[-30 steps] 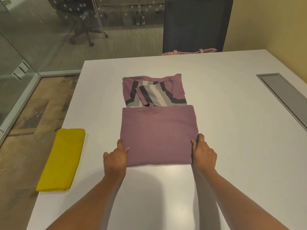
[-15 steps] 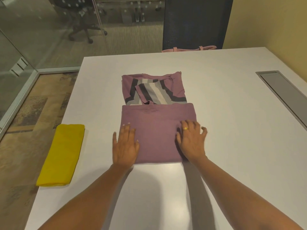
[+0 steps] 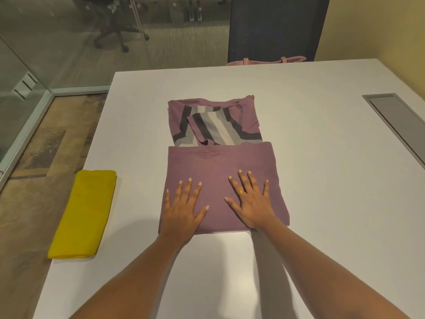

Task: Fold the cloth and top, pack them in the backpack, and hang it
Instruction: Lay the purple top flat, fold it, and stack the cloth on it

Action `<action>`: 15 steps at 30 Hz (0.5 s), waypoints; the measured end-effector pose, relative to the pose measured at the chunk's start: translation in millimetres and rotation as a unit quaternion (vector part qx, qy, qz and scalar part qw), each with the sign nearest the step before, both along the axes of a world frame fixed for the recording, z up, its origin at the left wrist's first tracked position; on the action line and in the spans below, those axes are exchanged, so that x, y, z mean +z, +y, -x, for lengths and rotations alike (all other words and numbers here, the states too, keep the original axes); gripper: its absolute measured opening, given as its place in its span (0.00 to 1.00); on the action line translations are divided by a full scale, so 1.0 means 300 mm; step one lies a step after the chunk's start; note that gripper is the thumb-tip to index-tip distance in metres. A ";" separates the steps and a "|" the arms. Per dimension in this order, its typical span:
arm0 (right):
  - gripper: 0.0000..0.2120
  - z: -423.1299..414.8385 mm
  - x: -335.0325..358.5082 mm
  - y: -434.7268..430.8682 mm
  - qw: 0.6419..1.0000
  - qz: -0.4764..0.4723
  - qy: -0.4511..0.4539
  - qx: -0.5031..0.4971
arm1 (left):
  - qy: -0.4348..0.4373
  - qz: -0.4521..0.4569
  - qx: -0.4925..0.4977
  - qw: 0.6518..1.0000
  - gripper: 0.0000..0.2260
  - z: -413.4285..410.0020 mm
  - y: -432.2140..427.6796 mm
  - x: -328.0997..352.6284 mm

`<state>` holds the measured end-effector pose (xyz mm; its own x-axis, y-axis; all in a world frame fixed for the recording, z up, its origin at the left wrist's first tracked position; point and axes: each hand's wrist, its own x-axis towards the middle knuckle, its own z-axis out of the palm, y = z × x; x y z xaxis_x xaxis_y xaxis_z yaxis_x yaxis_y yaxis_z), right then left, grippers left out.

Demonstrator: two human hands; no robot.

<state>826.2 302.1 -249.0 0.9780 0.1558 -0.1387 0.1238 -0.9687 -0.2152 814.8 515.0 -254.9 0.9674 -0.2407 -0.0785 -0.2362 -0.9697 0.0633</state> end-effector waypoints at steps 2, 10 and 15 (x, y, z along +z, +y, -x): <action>0.43 0.009 0.008 0.001 1.000 0.005 -0.002 0.004 | 0.015 -0.003 0.010 1.000 0.29 0.009 0.001 0.003; 0.23 -0.161 0.122 -0.010 0.997 0.011 -0.075 -0.026 | 0.004 0.058 0.038 0.998 0.34 -0.149 -0.026 0.068; 0.20 -0.394 0.181 -0.029 0.993 -0.014 -0.088 -0.072 | 0.000 0.116 0.123 0.986 0.27 -0.419 -0.037 0.134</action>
